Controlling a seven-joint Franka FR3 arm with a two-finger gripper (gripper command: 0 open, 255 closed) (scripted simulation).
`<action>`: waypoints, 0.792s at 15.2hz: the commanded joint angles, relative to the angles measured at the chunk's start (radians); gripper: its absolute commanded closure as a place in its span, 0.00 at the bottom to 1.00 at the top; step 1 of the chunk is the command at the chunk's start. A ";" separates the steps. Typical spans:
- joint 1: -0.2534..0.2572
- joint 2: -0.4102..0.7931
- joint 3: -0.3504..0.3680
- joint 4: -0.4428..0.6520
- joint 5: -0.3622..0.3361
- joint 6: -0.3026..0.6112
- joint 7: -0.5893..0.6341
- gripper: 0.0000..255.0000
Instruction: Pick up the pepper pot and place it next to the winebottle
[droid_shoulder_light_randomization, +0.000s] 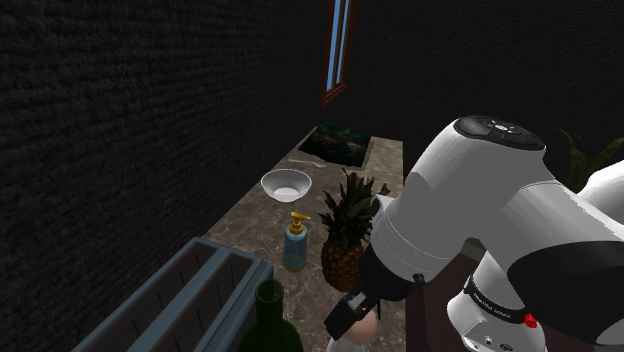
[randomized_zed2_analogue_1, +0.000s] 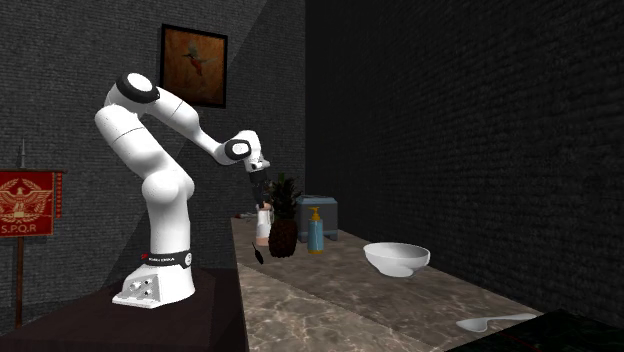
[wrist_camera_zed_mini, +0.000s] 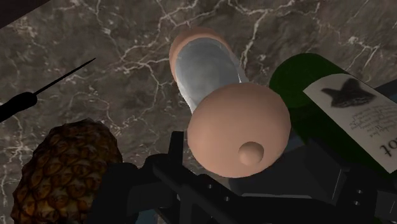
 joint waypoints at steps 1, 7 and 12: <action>0.000 0.000 0.000 0.000 0.000 0.000 0.000 0.00; 0.039 -0.097 -0.080 0.058 -0.017 -0.160 -0.003 0.00; 0.039 -0.097 -0.080 0.058 -0.017 -0.160 -0.003 0.00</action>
